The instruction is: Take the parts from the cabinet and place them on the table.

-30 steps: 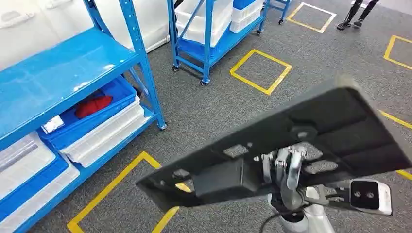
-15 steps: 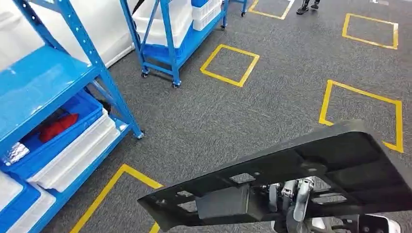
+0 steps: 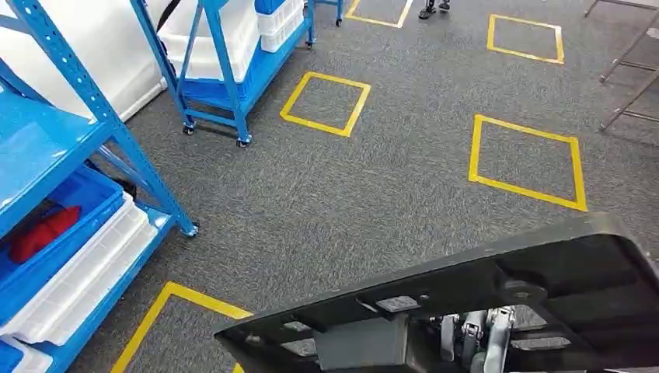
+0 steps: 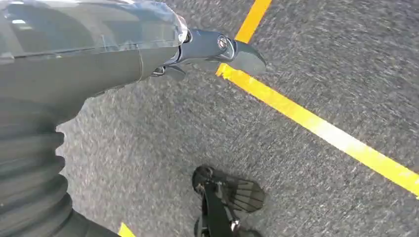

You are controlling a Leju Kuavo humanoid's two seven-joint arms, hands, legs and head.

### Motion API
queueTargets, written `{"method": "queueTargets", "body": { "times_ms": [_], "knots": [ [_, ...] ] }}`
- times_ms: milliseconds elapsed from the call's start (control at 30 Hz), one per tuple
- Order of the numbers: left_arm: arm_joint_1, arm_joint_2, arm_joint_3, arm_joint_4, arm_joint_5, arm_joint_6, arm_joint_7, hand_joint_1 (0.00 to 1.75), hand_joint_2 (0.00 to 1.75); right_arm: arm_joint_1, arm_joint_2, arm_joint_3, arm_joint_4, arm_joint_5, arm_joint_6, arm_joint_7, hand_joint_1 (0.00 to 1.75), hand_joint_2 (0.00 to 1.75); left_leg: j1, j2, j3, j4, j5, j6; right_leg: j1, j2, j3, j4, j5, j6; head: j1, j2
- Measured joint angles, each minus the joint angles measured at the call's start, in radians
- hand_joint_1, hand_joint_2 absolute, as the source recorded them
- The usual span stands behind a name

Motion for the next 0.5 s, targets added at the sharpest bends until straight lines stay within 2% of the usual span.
{"method": "queueTargets", "body": {
  "times_ms": [67,100,133,167,200,233,267,300,333,400,433,467,500],
  "knots": [
    [0.005,-0.001,0.0,0.0,-0.003,-0.003,0.0,0.0,1.75,0.004,0.003,-0.002,0.0,0.003,0.005,0.0,1.75,1.75,-0.004,0.022,-0.001,0.001,-0.001,0.001,-0.007,-0.021,-0.075,0.152,-0.067,0.008,0.0,0.0],
    [0.006,-0.001,0.0,0.0,-0.007,-0.006,0.0,0.0,1.75,0.007,0.006,-0.005,0.0,0.007,0.008,0.0,1.75,1.75,-0.005,0.035,-0.002,0.001,-0.002,0.001,-0.009,-0.024,-0.101,0.204,-0.08,0.011,0.0,0.0],
    [0.005,-0.002,0.0,0.0,-0.011,-0.009,0.0,0.0,1.75,0.011,0.013,-0.007,0.0,0.012,0.007,0.0,1.75,1.75,-0.005,0.045,-0.001,0.001,-0.003,0.0,-0.012,-0.026,-0.104,0.21,-0.069,0.012,0.0,0.0],
    [0.003,-0.003,-0.001,0.0,-0.013,-0.011,0.0,0.0,1.75,0.017,0.018,-0.008,-0.002,0.02,0.004,0.0,1.75,1.75,-0.005,0.056,0.001,0.001,-0.006,-0.002,-0.013,-0.03,-0.077,0.16,-0.034,0.013,0.0,0.0],
    [0.001,-0.004,-0.002,0.0,-0.015,-0.012,0.0,0.0,1.75,0.021,0.024,-0.008,-0.006,0.03,0.0,0.0,1.75,1.75,-0.005,0.065,0.005,0.001,-0.008,-0.004,-0.013,-0.038,-0.034,0.081,0.005,0.012,0.0,0.0],
    [0.0,-0.005,-0.002,0.0,-0.019,-0.014,0.001,0.0,1.75,0.024,0.029,-0.008,-0.012,0.037,-0.004,0.0,1.75,1.75,-0.005,0.072,0.01,0.001,-0.011,-0.008,-0.013,-0.058,0.023,-0.019,0.045,0.008,0.0,0.0],
    [0.0,-0.008,-0.003,0.0,-0.02,-0.014,0.002,0.0,1.75,0.025,0.034,-0.008,-0.019,0.041,-0.005,0.0,1.75,1.75,-0.008,0.08,0.016,0.002,-0.016,-0.014,-0.007,-0.113,0.065,-0.096,0.047,0.0,0.0,0.0],
    [0.0,-0.009,-0.003,0.0,-0.02,-0.014,0.002,0.0,1.75,0.025,0.039,-0.008,-0.021,0.042,-0.005,0.0,1.75,1.75,-0.016,0.086,0.016,0.006,-0.022,-0.022,0.001,-0.115,0.067,-0.101,0.048,-0.012,0.0,0.0],
    [-0.001,-0.009,-0.003,0.0,-0.02,-0.014,0.002,0.0,1.75,0.027,0.044,-0.009,-0.024,0.042,-0.005,0.0,1.75,1.75,-0.014,0.094,0.018,0.005,-0.023,-0.026,0.003,-0.098,0.063,-0.098,0.046,-0.017,0.0,0.0],
    [-0.004,-0.011,-0.003,0.0,-0.021,-0.014,0.002,0.0,1.75,0.031,0.048,-0.01,-0.027,0.043,-0.005,0.0,1.75,1.75,-0.015,0.115,0.024,0.002,-0.026,-0.034,0.008,-0.076,0.058,-0.099,0.046,-0.024,0.0,0.0],
    [-0.006,-0.011,-0.003,0.0,-0.021,-0.015,0.002,0.0,1.75,0.033,0.052,-0.01,-0.032,0.044,-0.005,0.0,1.75,1.75,-0.012,0.117,0.023,0.005,-0.033,-0.041,-0.004,-0.063,0.063,-0.108,0.053,-0.034,0.0,0.0],
    [-0.009,-0.012,-0.003,0.0,-0.021,-0.015,0.002,0.0,1.75,0.035,0.056,-0.011,-0.036,0.045,-0.005,0.0,1.75,1.75,-0.007,0.07,0.016,0.029,-0.053,-0.045,-0.005,-0.054,0.064,-0.111,0.055,-0.04,0.0,0.0],
    [-0.007,-0.014,-0.003,0.0,-0.021,-0.015,0.003,0.0,1.75,0.033,0.06,-0.011,-0.037,0.045,-0.005,0.0,1.75,1.75,-0.005,0.036,-0.009,0.091,-0.093,-0.046,-0.005,-0.047,0.063,-0.111,0.056,-0.047,0.0,0.0]
  ]
}}
